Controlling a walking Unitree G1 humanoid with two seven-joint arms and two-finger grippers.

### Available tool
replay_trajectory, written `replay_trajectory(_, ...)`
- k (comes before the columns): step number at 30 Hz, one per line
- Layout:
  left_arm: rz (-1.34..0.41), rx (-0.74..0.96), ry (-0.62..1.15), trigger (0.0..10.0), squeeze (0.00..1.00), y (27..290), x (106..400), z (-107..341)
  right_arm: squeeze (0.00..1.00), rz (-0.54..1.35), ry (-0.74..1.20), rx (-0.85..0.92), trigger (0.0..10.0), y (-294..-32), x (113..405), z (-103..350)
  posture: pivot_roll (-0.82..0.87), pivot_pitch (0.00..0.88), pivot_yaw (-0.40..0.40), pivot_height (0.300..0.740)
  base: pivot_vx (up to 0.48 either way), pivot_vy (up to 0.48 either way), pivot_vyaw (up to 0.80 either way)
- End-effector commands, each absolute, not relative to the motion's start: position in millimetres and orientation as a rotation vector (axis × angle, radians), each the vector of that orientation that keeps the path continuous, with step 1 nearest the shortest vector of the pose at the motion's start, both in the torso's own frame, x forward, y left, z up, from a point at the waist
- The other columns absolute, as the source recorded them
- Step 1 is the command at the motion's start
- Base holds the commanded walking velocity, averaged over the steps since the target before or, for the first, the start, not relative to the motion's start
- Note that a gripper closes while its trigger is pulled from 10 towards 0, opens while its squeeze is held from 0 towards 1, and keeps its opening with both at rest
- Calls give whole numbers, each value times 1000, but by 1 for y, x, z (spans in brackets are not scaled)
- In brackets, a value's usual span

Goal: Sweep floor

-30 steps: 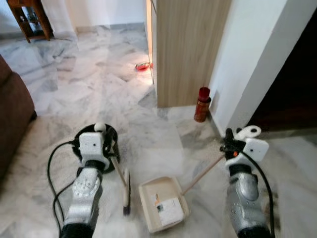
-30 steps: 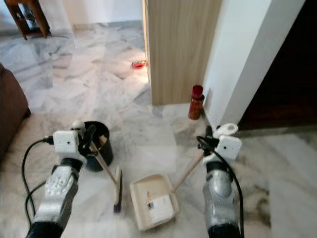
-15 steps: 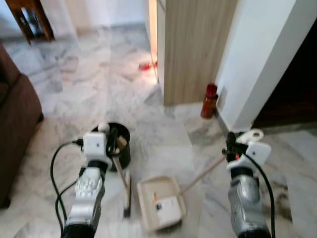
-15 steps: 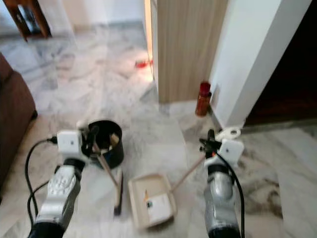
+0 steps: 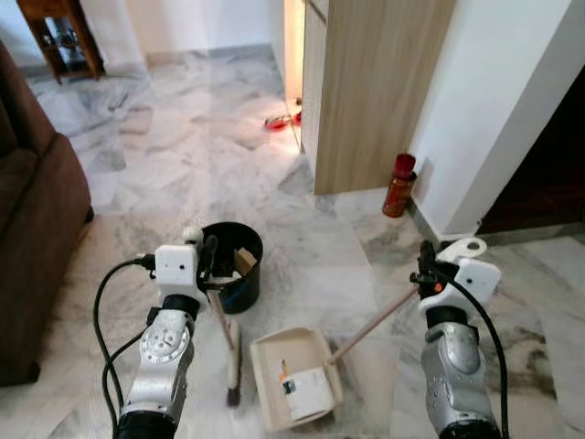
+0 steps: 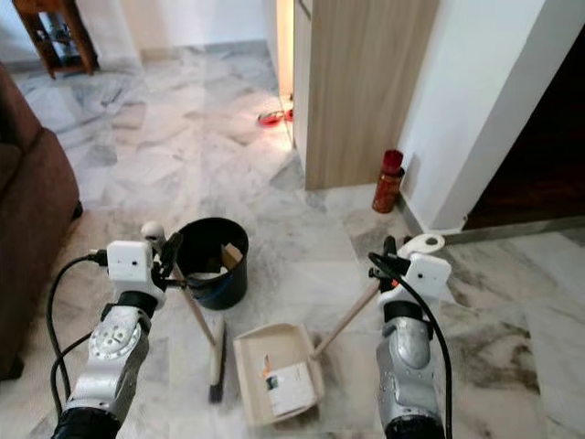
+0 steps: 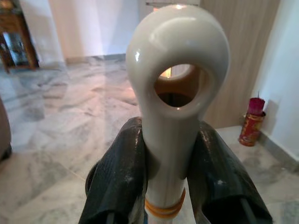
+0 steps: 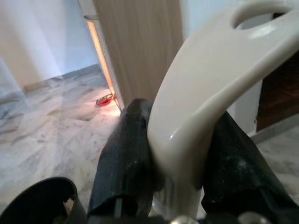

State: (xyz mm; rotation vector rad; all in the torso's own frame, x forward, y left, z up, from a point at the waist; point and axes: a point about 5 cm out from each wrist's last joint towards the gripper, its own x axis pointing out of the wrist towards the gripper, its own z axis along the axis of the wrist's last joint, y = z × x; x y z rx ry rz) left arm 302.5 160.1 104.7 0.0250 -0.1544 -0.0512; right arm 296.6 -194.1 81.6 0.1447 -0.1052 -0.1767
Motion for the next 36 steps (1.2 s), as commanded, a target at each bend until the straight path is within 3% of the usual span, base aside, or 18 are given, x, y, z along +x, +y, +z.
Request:
replay_trajectory(1, -33, 39, -203, 10000, 0, 168, 304, 115, 0, -157, -158, 153, 10000, -189, 302, 94, -71, 45, 10, 740, 0, 326, 0)
replay_trajectory(6, -31, 41, -206, 10000, 0, 168, 304, 116, 0, -159, -160, 153, 10000, -189, 303, 94, -71, 43, 11, 740, 0, 318, 0)
replay_trajectory(21, -37, 55, -204, 10000, 0, 168, 303, 113, 0, -177, -241, 139, 10000, -200, 308, 117, -72, 2, 13, 740, 0, 0, 0)
replay_trajectory(29, -36, 82, -181, 10000, 0, 177, 298, 106, 0, -184, -381, 180, 10000, -200, 316, 159, -73, 0, 15, 740, 0, 0, 0)
replay_trajectory(36, -30, 90, -164, 10000, 0, 180, 293, 102, 0, -149, -572, 221, 10000, -195, 319, 223, -69, 0, 13, 740, 0, 0, 0)
